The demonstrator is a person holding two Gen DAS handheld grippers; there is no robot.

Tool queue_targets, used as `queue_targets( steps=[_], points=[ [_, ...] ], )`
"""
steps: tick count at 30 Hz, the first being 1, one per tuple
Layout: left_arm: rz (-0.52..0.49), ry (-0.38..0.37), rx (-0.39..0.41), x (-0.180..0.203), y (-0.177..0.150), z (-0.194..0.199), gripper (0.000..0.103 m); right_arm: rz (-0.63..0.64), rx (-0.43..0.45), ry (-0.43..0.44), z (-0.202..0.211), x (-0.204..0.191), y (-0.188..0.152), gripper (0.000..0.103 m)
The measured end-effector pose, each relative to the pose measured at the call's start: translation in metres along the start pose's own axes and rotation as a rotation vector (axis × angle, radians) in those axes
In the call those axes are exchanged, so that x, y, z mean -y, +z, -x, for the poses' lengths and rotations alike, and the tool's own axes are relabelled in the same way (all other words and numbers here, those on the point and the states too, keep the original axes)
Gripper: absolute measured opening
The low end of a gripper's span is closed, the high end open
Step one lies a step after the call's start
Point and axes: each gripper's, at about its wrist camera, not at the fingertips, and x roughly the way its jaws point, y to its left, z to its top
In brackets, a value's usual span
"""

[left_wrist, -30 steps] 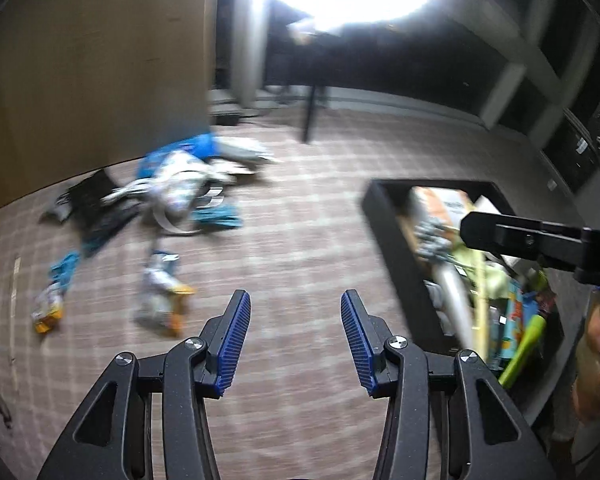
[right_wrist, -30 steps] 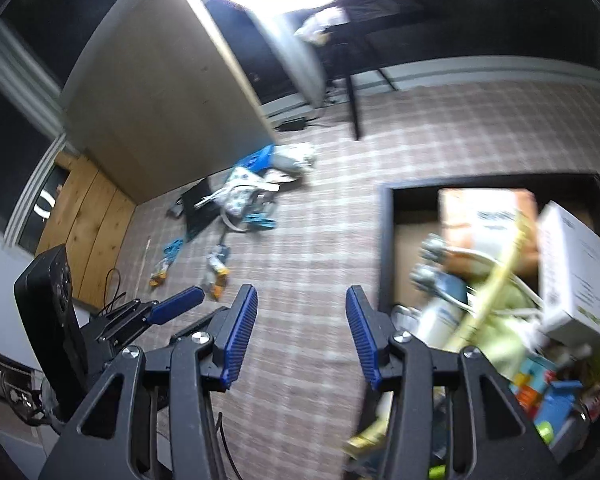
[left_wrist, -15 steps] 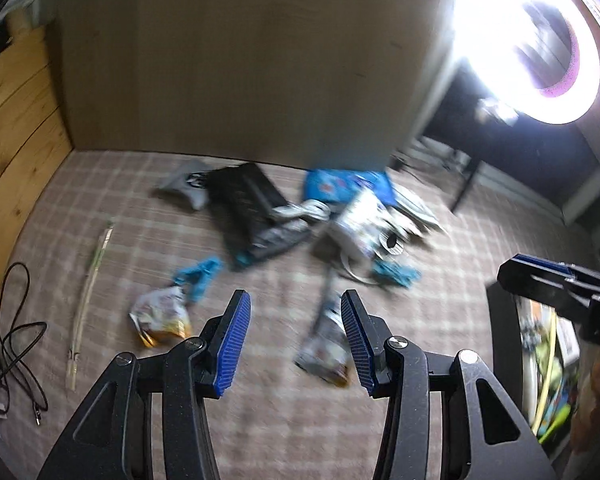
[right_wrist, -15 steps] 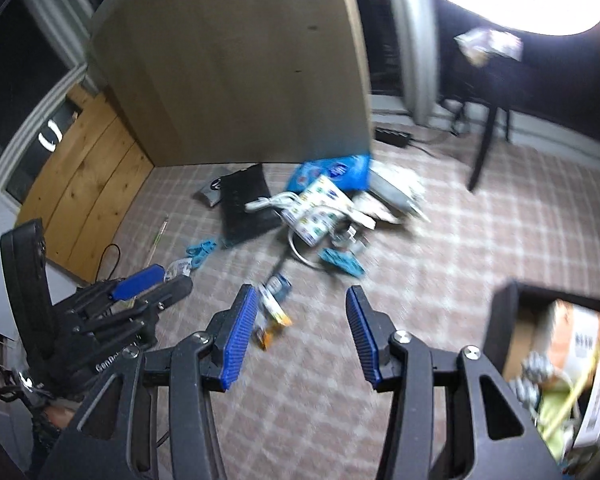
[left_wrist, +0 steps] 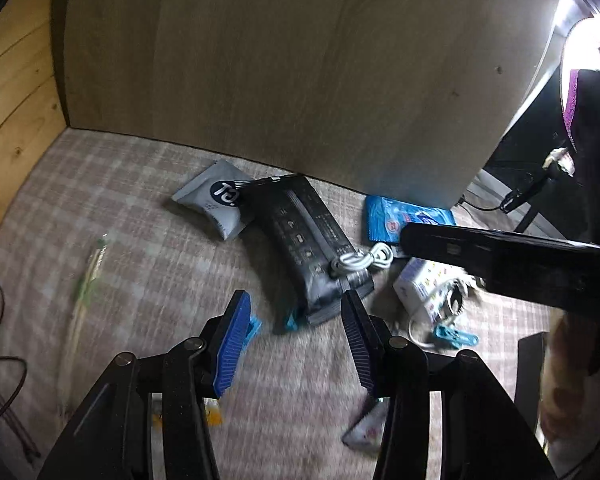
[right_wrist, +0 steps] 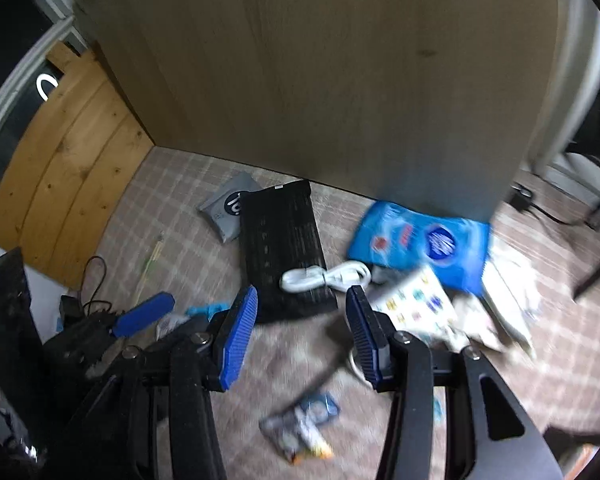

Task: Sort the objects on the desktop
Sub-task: 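Move the left tool back to the black wipes pack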

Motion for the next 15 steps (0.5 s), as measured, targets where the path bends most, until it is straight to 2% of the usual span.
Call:
queue_targets(
  steps=[7, 15],
  points=[
    [-0.022, 0.016, -0.023, 0.002, 0.011, -0.031, 0.045, -0.006, -0.07, 0.038, -0.056, 0.003, 0.029, 0.046],
    [-0.017, 0.009, -0.049, 0.003, 0.014, -0.056, 0.044, -0.013, -0.105, 0.054, -0.085, 0.012, 0.041, 0.046]
  ],
)
